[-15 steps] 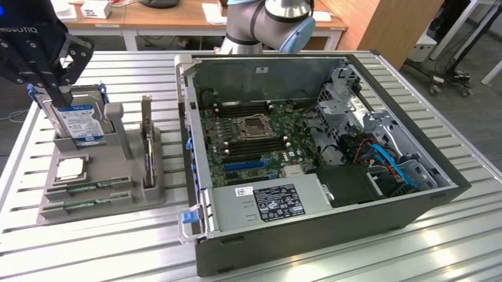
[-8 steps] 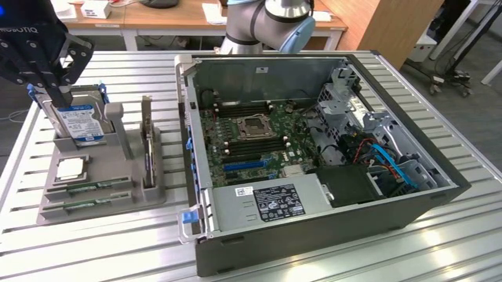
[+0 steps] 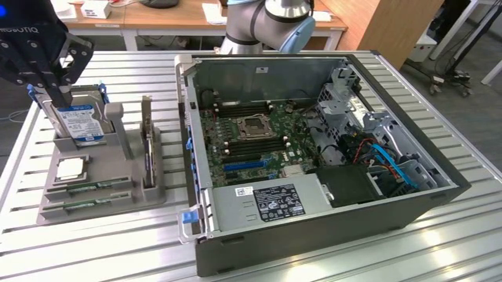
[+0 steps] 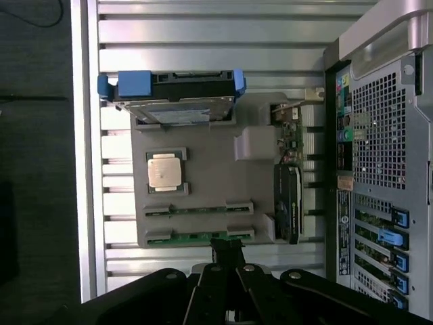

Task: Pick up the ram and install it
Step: 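Pick up the ram and move it above insertion slot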

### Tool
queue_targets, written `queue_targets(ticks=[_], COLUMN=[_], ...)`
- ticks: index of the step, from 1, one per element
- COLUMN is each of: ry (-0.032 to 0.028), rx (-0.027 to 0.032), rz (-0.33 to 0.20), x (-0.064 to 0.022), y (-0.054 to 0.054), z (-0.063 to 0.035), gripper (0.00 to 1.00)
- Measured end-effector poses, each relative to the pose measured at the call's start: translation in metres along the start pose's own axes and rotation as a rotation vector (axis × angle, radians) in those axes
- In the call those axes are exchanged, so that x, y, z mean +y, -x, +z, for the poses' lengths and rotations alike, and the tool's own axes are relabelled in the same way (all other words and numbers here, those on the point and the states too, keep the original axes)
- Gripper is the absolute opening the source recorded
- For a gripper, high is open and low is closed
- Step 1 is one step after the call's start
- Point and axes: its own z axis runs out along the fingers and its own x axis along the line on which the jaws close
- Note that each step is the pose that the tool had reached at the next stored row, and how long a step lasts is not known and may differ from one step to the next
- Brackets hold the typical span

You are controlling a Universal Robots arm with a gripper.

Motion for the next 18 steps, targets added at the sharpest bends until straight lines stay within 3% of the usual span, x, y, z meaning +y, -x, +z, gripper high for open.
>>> queue_targets(ticks=[18], ry=[0.0038], rx=[0.0072], rz=[-0.163], x=[0.0], y=[0.0], z=[0.0003], gripper=[0.09])
